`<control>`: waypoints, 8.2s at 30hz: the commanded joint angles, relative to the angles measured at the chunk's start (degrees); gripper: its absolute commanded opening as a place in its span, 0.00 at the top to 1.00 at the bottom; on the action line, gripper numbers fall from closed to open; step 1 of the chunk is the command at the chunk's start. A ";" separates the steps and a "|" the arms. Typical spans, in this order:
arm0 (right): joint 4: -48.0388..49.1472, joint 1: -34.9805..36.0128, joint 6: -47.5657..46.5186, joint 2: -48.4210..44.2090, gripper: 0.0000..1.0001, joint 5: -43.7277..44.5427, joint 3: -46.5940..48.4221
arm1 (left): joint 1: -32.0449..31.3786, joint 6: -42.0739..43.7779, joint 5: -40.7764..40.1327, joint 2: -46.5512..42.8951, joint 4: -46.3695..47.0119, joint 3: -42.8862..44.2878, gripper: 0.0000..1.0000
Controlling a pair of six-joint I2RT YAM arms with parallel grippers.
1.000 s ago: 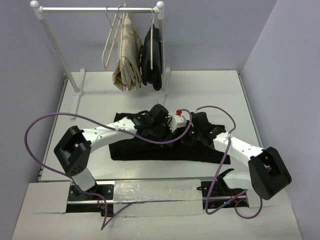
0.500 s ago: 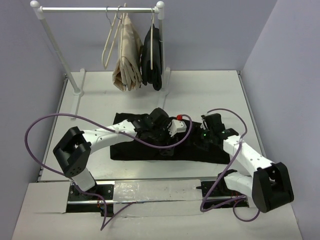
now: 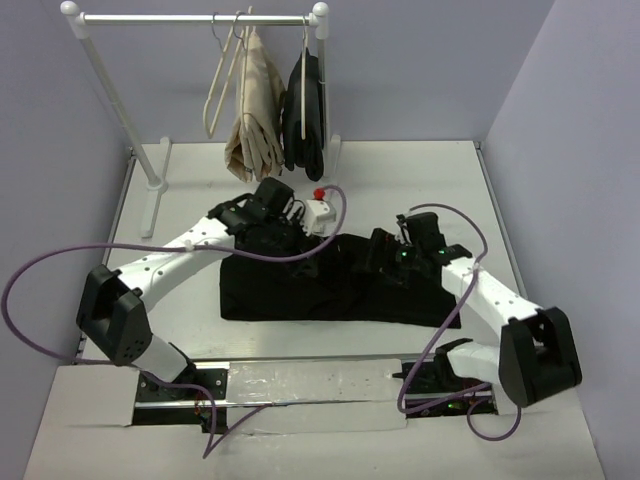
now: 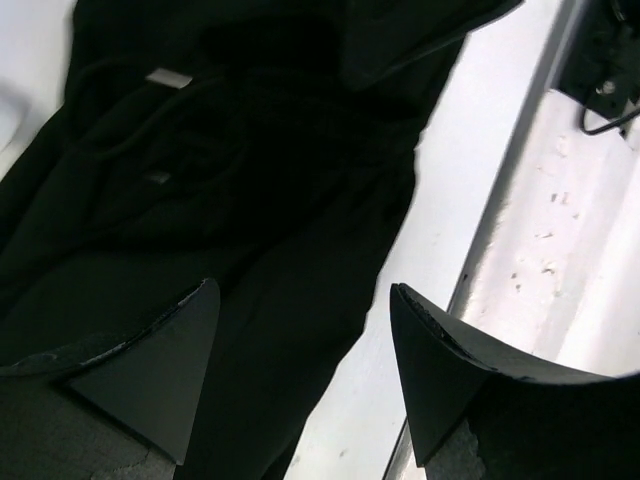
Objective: Place the trousers on the hanger
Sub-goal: Fold the trousers at the center of the board, then pick up the hanger from the clothesline.
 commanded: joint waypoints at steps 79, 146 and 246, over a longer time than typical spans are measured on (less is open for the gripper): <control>-14.41 37.23 5.46 44.12 1.00 -0.68 108.60 | 59.49 3.16 -1.47 -10.42 -7.67 -8.46 0.23; -23.63 4.01 -16.26 4.49 0.95 24.35 20.29 | 51.42 2.73 -5.86 -11.91 -6.80 -13.12 0.23; -21.44 0.66 -12.74 8.54 0.27 26.57 25.03 | 34.54 -10.97 -35.13 1.01 -1.69 47.18 1.00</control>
